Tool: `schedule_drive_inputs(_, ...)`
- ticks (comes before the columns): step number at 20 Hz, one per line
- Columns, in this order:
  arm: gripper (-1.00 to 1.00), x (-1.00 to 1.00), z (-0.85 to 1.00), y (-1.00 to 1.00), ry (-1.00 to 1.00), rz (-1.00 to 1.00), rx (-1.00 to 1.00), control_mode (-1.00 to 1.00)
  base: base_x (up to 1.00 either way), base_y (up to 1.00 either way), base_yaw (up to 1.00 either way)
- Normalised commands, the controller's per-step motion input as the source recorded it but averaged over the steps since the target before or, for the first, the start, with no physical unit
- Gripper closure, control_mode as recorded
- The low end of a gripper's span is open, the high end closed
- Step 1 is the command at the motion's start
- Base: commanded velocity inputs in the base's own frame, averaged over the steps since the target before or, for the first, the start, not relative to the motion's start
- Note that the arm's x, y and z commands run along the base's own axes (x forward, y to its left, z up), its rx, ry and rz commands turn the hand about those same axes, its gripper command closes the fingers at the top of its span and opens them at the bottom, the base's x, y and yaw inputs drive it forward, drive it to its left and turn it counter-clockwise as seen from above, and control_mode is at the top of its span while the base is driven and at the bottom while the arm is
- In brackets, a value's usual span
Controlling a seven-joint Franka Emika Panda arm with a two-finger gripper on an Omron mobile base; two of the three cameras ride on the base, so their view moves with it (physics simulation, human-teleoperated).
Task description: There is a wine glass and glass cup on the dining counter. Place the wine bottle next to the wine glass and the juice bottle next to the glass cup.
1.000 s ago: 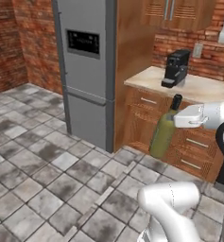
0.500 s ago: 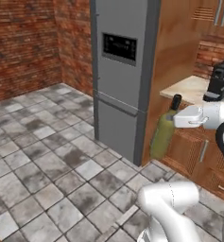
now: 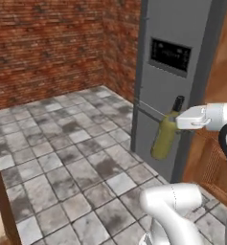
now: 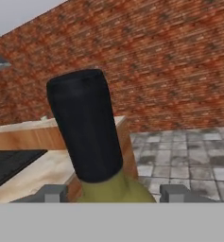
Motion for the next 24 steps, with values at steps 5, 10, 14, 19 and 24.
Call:
schedule_drive_inputs(5, 1.00, 0.00, 0.00, 0.00, 0.00, 0.00, 0.00, 1.00, 0.76, 0.03, 0.45)
schedule_drive_inputs(10, 1.00, 0.00, 0.00, 0.00, 0.00, 0.00, 0.00, 1.00, 0.85, 0.01, 0.35)
schedule_drive_inputs(14, 1.00, 0.00, 0.00, 0.00, 0.00, 0.00, 0.00, 1.00, 0.89, 0.00, 0.29)
schedule_drive_inputs(19, 1.00, 0.00, 0.00, 0.00, 0.00, 0.00, 0.00, 1.00, 0.91, 0.00, 0.27)
schedule_drive_inputs(24, 1.00, 0.00, 0.00, 0.00, 0.00, 0.00, 0.00, 1.00, 0.93, 0.00, 0.24)
